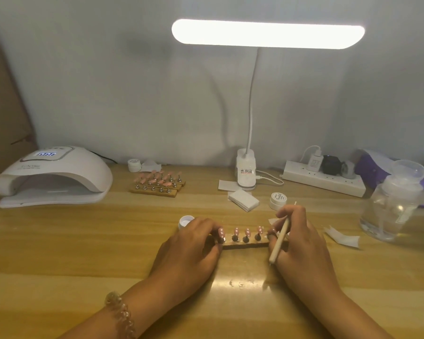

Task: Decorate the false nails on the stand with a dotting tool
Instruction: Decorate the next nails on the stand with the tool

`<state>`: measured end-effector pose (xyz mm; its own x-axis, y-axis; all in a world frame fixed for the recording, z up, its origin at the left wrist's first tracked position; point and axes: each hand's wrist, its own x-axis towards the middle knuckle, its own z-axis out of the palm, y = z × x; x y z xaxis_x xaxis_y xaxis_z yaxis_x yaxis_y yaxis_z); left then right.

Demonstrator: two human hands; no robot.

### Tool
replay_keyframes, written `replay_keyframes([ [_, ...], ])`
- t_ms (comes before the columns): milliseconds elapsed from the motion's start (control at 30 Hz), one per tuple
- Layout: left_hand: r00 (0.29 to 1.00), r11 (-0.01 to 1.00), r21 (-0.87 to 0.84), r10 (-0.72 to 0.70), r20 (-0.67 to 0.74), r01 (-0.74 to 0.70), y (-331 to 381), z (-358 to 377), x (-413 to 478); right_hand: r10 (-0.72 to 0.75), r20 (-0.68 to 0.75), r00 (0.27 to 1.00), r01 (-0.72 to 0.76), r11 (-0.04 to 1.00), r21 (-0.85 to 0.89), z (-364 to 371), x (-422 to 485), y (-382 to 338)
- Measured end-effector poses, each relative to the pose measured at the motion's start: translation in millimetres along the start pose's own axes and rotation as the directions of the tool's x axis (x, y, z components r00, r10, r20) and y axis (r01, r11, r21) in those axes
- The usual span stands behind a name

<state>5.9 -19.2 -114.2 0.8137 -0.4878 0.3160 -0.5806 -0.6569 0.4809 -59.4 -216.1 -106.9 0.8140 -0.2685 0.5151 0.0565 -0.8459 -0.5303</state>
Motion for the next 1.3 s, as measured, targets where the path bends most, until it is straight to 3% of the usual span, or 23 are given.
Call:
replay_keyframes([
  [233, 0.999, 0.999, 0.050, -0.011, -0.032, 0.013, 0.7, 1.4, -0.6, -0.056, -0.078, 0.995, 0.046, 0.992, -0.121, 2.7, 0.0, -2.8],
  [367, 0.998, 0.995, 0.094, -0.028, -0.063, 0.034, 3.0, -0.4, 2.6, -0.126, -0.093, 0.988, 0.124, 0.992, -0.032, 2.2, -0.7, -5.3],
  [533, 0.991, 0.958, 0.284, 0.000, -0.130, 0.037, 5.9, -1.4, 11.9, -0.151, 0.102, 0.983, 0.134, 0.978, 0.160, 8.6, -6.0, -4.9],
  [667, 0.988, 0.957, 0.291, 0.022, -0.151, 0.023, 3.3, -2.6, 12.0, -0.185, 0.245, 0.952, 0.139, 0.972, 0.190, 13.3, -8.6, -4.2],
  [800, 0.980, 0.967, 0.256, 0.043, -0.196, 0.008, 1.5, -10.5, 9.2, -0.206, 0.254, 0.945, 0.156, 0.967, 0.203, 11.9, -8.7, -4.8],
  [933, 0.949, 0.970, 0.157, -0.134, -0.286, 0.184, -17.4, -20.2, 9.7, -0.185, 0.254, 0.949, 0.134, 0.969, 0.206, 10.3, -10.2, -3.2],
  [1033, 0.937, 0.949, 0.088, -0.279, -0.210, 0.302, -34.6, -22.5, 9.6, -0.176, 0.190, 0.966, 0.140, 0.972, 0.191, 8.6, -11.1, -6.0],
  [1200, 0.965, 0.968, 0.053, -0.240, -0.106, 0.246, -36.3, -21.6, 8.1, -0.015, -0.040, 0.999, 0.029, 0.915, 0.403, -0.6, -9.5, -15.0],
  [1300, 0.994, 0.992, 0.073, -0.093, -0.065, 0.098, -23.4, -21.3, 1.4, 0.225, 0.006, 0.974, -0.170, 0.719, 0.674, -6.0, -9.1, -21.6],
])
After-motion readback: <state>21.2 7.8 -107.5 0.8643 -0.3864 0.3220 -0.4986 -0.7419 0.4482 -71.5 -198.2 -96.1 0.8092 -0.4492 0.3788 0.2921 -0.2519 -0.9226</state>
